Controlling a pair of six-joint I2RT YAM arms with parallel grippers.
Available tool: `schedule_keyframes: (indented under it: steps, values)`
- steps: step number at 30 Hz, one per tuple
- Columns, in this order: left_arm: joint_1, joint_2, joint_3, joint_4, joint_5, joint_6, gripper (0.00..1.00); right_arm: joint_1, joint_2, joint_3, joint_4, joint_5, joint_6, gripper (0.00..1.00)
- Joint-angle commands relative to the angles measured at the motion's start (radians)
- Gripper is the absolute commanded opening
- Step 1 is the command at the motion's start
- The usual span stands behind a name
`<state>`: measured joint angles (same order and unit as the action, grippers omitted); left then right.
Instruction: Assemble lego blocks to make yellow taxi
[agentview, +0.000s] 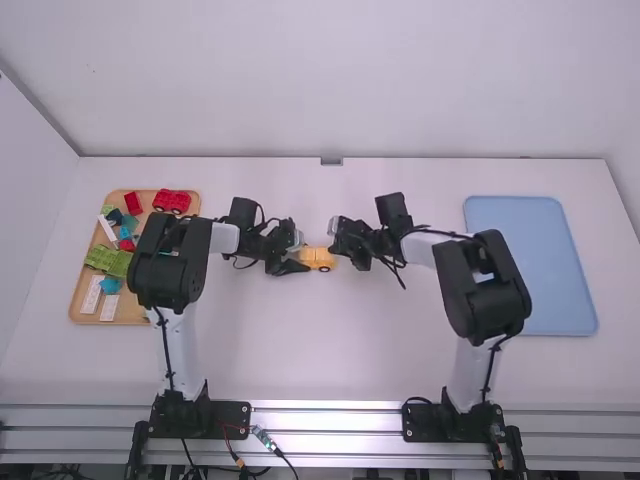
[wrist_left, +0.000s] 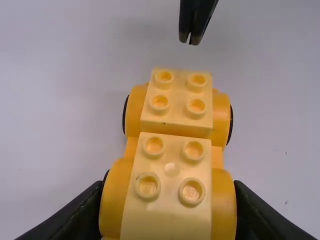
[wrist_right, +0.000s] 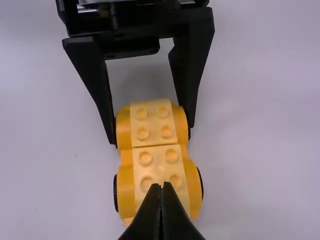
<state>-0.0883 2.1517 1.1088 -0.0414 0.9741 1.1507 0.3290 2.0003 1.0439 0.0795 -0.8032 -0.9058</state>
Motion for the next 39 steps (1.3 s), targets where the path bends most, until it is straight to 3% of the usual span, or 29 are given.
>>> schedule_keyframes:
  steps: [1,20,28,39]
  values:
    - [-0.005,0.020,-0.004,-0.013,0.003,0.008,0.43,0.013,-0.027,-0.001,0.002,0.018,0.019,0.00]
    - [-0.005,0.020,-0.004,-0.012,0.003,0.005,0.41,0.012,-0.027,0.032,-0.026,0.069,0.074,0.00]
    - [-0.005,0.020,-0.004,-0.011,0.003,0.006,0.41,0.012,-0.027,0.142,-0.243,0.095,0.011,0.00]
    - [-0.005,0.020,-0.004,-0.011,0.004,0.005,0.40,0.012,-0.027,0.180,-0.310,0.105,-0.035,0.00]
